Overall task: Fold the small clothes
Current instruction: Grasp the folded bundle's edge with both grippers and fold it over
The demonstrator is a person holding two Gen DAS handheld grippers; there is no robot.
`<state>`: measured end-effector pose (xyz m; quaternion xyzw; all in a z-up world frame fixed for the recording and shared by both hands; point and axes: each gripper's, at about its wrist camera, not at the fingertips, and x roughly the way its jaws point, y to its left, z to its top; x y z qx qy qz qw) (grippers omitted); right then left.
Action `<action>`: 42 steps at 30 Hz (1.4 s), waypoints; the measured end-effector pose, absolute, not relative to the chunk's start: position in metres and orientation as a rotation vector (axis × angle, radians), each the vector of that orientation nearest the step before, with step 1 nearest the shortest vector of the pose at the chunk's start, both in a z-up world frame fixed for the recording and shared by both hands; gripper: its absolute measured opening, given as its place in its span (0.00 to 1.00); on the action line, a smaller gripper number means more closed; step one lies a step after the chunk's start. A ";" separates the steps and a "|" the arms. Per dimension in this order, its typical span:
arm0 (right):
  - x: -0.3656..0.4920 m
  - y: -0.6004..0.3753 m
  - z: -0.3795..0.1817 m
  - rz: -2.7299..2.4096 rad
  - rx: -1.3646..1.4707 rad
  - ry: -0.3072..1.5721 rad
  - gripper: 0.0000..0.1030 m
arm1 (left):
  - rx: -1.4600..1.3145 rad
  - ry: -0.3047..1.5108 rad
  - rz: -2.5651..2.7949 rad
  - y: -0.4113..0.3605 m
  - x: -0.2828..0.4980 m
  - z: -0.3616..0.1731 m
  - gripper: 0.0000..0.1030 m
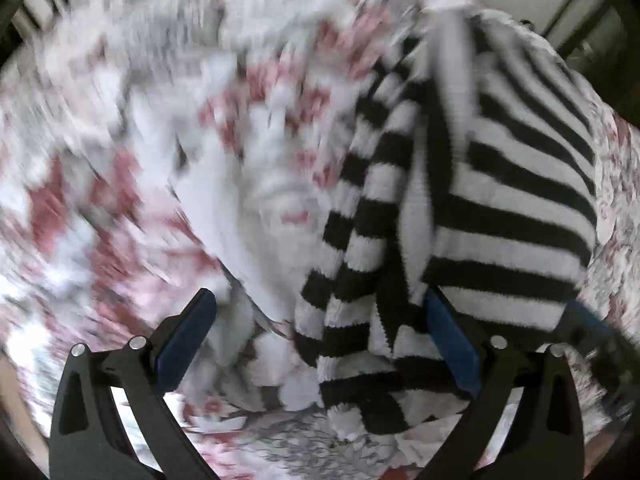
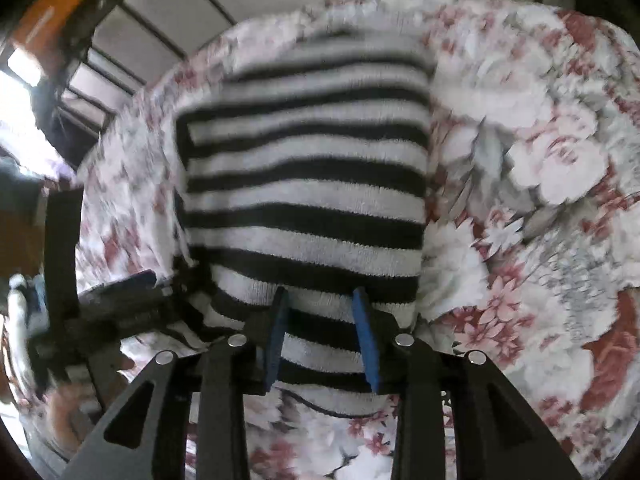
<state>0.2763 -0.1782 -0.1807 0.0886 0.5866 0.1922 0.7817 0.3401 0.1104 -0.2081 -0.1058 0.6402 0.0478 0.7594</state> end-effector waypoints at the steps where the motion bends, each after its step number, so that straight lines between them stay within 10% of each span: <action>1: 0.276 -0.181 -0.182 0.407 0.215 1.261 0.33 | -0.295 1.399 0.103 0.117 0.338 -0.208 0.96; 3: 0.274 -0.188 -0.172 0.389 0.283 1.267 0.34 | -0.412 1.395 0.095 0.131 0.325 -0.198 0.96; 6: 0.263 -0.208 -0.157 0.392 0.382 1.255 0.64 | -0.473 1.354 0.078 0.146 0.302 -0.174 0.95; 12: 0.248 -0.264 -0.130 0.387 0.556 1.194 0.73 | -0.597 1.268 -0.022 0.167 0.268 -0.140 0.95; 42: 0.310 -0.251 -0.216 0.449 0.793 1.237 0.76 | -0.501 1.344 -0.185 0.113 0.363 -0.204 0.95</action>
